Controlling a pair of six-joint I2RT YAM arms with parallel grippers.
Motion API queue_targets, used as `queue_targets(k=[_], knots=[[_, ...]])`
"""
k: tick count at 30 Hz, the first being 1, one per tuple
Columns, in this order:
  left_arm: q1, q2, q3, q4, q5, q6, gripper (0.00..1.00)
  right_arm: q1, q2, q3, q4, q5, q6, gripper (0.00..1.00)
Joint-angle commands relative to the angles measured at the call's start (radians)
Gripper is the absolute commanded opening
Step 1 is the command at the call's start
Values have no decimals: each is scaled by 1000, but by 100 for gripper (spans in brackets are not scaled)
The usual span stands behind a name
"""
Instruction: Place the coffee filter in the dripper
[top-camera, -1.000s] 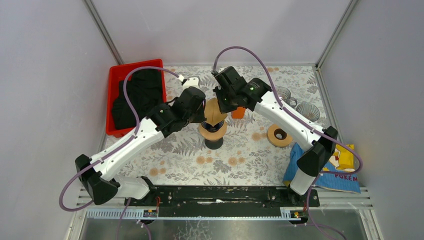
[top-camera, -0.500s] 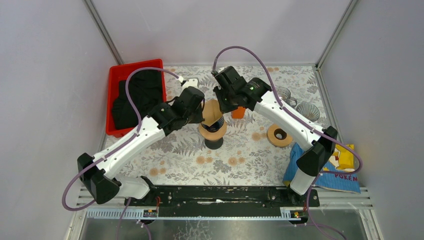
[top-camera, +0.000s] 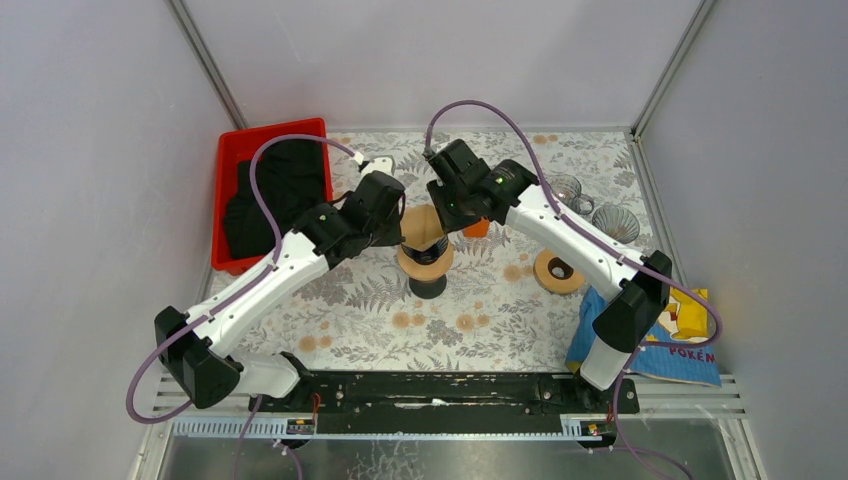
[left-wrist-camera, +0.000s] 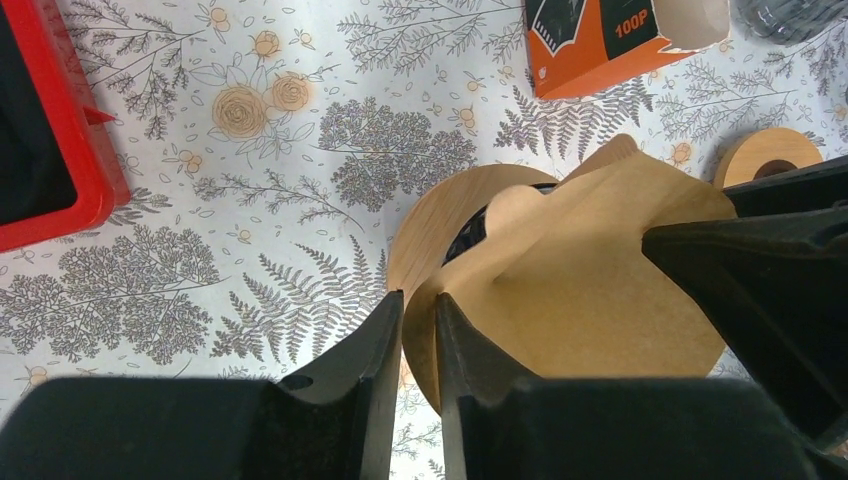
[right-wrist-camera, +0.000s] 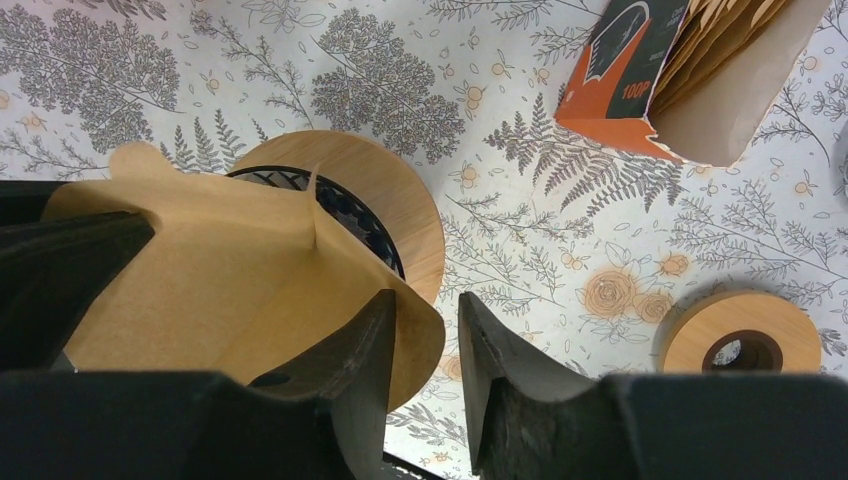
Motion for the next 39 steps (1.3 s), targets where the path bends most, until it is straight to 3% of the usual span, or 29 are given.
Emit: queue_targets(k=[1, 39], knots=[[15, -14, -5, -18, 10, 27, 26, 7, -15, -7, 10, 14, -27, 38], [37, 3, -62, 51, 146, 34, 34, -6, -72, -113, 74, -53, -70, 52]])
